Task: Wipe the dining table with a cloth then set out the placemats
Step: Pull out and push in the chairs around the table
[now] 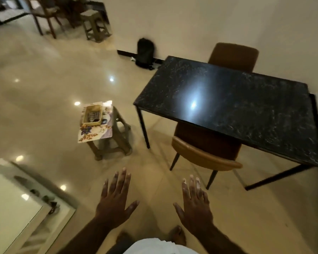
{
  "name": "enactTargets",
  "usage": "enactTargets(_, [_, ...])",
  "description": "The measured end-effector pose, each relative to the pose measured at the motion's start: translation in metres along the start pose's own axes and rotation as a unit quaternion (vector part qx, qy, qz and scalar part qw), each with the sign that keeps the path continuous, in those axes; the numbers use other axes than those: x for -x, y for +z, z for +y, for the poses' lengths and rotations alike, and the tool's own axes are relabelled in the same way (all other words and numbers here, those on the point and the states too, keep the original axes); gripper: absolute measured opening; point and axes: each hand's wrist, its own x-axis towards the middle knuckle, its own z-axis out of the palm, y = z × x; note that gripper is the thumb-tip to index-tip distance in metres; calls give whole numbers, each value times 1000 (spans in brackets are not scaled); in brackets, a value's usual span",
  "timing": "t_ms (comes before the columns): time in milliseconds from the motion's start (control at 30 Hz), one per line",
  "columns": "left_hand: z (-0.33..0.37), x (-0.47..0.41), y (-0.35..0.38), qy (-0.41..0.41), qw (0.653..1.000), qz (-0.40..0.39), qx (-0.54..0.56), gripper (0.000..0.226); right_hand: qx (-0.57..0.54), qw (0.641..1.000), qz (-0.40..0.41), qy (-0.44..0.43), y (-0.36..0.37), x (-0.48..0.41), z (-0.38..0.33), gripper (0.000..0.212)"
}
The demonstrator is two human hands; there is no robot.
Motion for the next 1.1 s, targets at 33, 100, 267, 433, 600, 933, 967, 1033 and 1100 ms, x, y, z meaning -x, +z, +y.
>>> enactTargets(33, [-11, 7, 0, -15, 1000, 13, 2, 107, -1, 1000, 7, -22, -4, -12, -19, 97])
enactTargets(100, [-34, 18, -3, -47, 998, 44, 13, 107, -5, 997, 23, -69, -13, -36, -59, 96])
enactTargets(267, [-111, 40, -21, -146, 984, 99, 32, 110, -7, 984, 53, -169, -39, -96, -164, 94])
enactTargets(433, [-197, 61, -53, -203, 964, 166, 51, 111, -13, 974, 77, -211, -63, -142, -274, 97])
enactTargets(600, [-276, 81, -77, -227, 952, 202, 49, 113, -9, 968, 110, -225, -78, -172, -368, 100])
enactTargets(933, [-381, 74, -86, -251, 940, 225, 55, 112, -2, 962, 111, -249, -69, -231, -471, 98])
enactTargets(967, [-391, 68, -85, -257, 939, 222, 58, 112, 0, 963, 103, -251, -67, -242, -479, 98])
enactTargets(1033, [-411, 54, -82, -267, 935, 226, 49, 111, -1, 962, 99, -253, -60, -265, -492, 98])
enactTargets(1100, [-438, 34, -82, -274, 934, 224, 44, 111, -9, 962, 101, -255, -53, -296, -509, 96])
